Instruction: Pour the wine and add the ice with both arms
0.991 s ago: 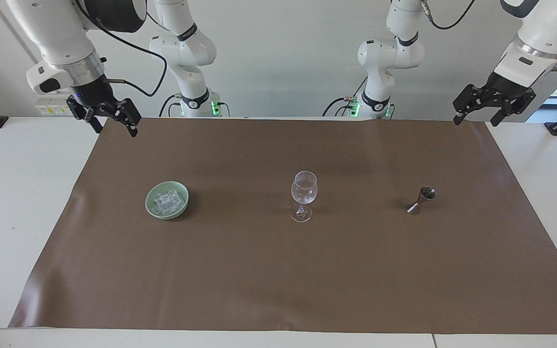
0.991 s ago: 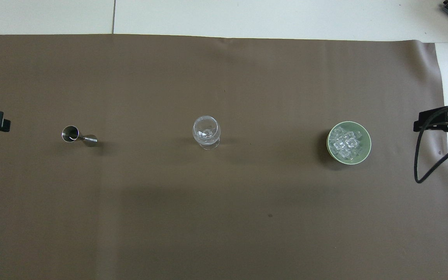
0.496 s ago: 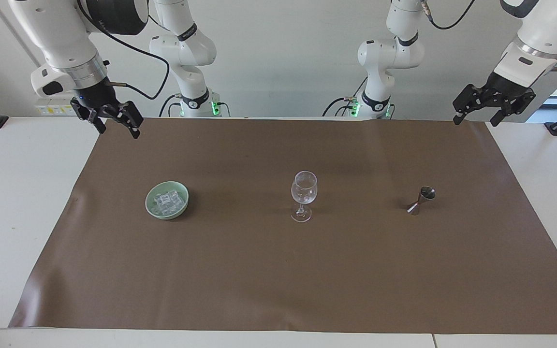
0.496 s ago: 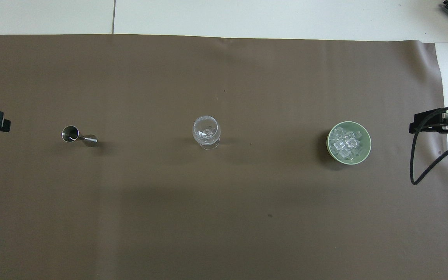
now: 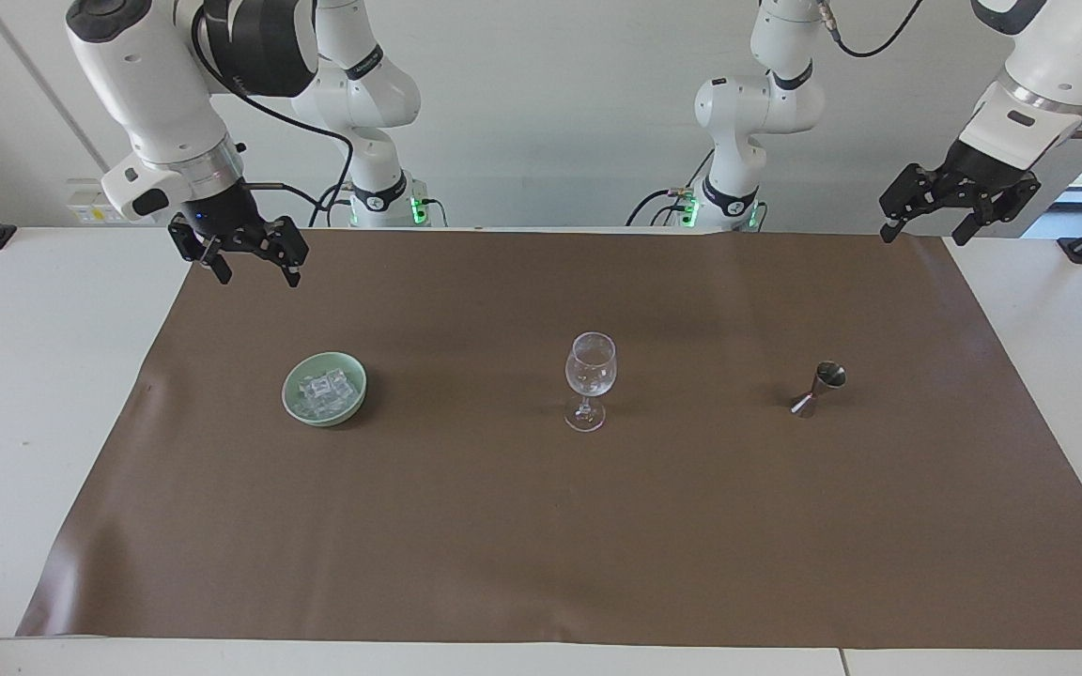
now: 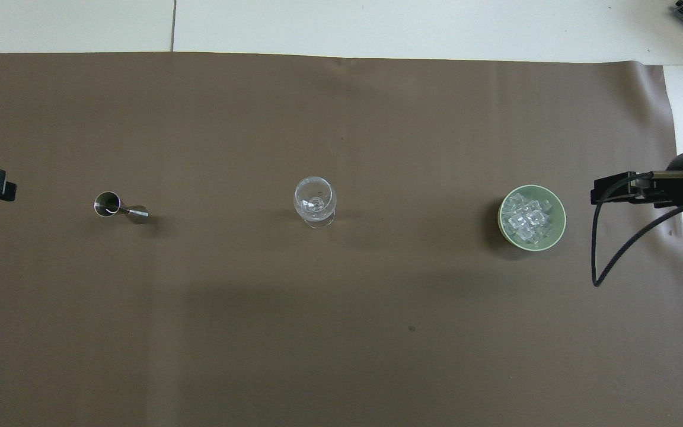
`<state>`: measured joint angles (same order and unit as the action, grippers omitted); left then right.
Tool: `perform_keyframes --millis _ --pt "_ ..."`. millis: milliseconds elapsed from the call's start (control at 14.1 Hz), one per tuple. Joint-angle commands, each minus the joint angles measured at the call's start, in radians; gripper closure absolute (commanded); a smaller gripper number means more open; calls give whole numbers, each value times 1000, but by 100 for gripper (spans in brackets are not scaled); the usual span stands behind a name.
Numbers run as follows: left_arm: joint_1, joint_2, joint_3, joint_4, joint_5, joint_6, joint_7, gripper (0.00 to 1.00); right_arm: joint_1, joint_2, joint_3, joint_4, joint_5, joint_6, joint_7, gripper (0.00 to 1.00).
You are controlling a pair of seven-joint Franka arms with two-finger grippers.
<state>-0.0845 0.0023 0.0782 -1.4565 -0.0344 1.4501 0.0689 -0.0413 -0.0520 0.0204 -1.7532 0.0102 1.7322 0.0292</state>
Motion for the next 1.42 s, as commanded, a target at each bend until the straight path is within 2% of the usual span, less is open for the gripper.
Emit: perform_keyframes --millis 0,637,779,991,1345 --pt "-8 -22 3 -25 1 9 -9 0 -2 -14 -2 -20 11 18 -44 0" --pt "-9 -22 2 -24 1 9 -18 0 -3 -17 -5 17 5 -26 -40 0" --pt "-9 -21 0 -22 1 9 -18 0 -5 -17 -5 47 2 -68 10 0" --pt "-9 -21 0 -22 1 9 -18 0 -5 -14 -4 60 -2 -69 126 0" --pt "-9 -21 -1 -24 1 9 -17 0 -14 -16 -4 58 10 -77 121 0"
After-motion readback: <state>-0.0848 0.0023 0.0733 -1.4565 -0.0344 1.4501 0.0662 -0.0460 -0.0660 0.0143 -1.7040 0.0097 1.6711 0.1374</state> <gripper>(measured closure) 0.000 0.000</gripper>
